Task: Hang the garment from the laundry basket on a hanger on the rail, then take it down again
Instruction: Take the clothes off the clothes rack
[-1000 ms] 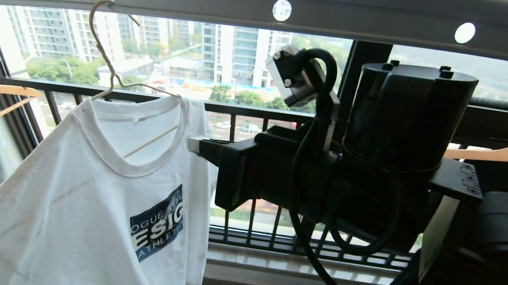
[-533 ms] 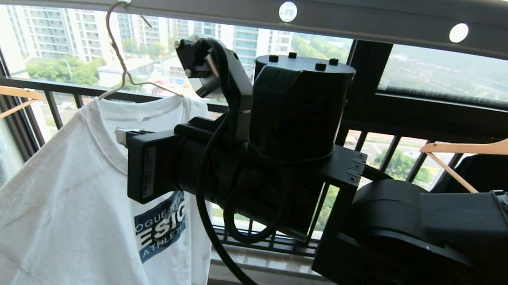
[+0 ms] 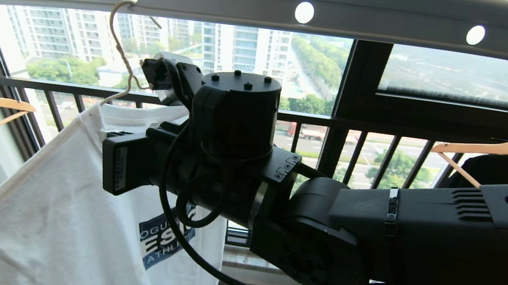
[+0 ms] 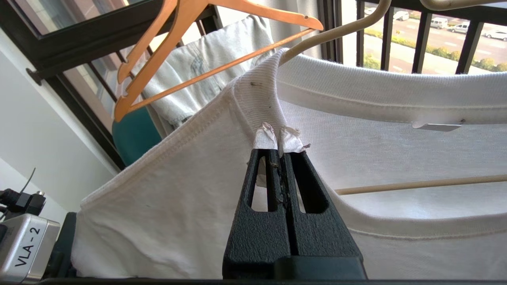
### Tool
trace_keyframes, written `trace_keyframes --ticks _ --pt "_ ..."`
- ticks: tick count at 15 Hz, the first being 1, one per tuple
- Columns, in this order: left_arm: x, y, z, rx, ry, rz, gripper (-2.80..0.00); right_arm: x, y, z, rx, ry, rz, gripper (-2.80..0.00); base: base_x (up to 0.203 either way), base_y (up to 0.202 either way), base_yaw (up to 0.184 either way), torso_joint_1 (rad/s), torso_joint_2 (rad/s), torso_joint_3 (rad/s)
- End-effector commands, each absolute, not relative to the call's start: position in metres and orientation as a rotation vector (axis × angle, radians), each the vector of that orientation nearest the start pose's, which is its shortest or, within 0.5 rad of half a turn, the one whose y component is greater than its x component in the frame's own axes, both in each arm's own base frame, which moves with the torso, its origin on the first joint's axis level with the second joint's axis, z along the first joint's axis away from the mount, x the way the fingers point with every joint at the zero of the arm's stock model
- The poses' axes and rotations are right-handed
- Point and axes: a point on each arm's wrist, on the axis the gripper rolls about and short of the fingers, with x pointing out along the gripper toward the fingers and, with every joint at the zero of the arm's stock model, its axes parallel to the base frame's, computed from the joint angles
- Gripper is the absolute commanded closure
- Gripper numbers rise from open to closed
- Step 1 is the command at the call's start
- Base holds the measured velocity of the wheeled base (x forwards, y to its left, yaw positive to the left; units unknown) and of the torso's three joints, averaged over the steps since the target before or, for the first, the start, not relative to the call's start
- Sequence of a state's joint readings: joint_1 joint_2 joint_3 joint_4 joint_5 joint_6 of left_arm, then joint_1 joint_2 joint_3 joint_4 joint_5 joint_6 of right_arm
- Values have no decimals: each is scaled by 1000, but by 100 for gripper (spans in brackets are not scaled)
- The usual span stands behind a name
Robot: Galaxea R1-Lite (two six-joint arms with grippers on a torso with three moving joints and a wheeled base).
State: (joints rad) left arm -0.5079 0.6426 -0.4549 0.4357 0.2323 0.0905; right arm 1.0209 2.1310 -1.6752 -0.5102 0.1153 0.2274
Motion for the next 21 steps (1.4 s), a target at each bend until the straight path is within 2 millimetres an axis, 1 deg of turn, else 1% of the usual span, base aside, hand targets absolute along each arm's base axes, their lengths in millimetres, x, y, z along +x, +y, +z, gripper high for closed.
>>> trace_keyframes --ticks 1,4,10,12,14,15,17,19,21 --pt "27 -9 162 314 571 -292 0 239 397 242 227 81 1140 0 0 0 0 0 0 0" --pt "26 -8 162 310 564 -290 0 243 401 240 232 71 1129 0 0 0 0 0 0 0" --pt "25 -8 161 312 565 -291 0 248 400 251 237 62 1099 0 0 0 0 0 0 0" --pt "25 -8 161 310 565 -291 0 238 406 252 237 63 1123 0 0 0 0 0 0 0" --pt "25 -8 161 301 564 -287 0 229 417 243 198 82 1147 0 0 0 0 0 0 0" --pt "25 -8 161 298 564 -286 0 228 422 239 181 81 1154 0 0 0 0 0 0 0" --pt "24 -7 161 295 558 -285 0 228 429 239 175 74 1160 0 0 0 0 0 0 0" --pt "22 -6 158 297 564 -286 0 225 431 241 169 86 1164 0 0 0 0 0 0 0" --pt "20 -5 153 299 570 -287 0 225 431 242 172 80 1144 0 0 0 0 0 0 0"
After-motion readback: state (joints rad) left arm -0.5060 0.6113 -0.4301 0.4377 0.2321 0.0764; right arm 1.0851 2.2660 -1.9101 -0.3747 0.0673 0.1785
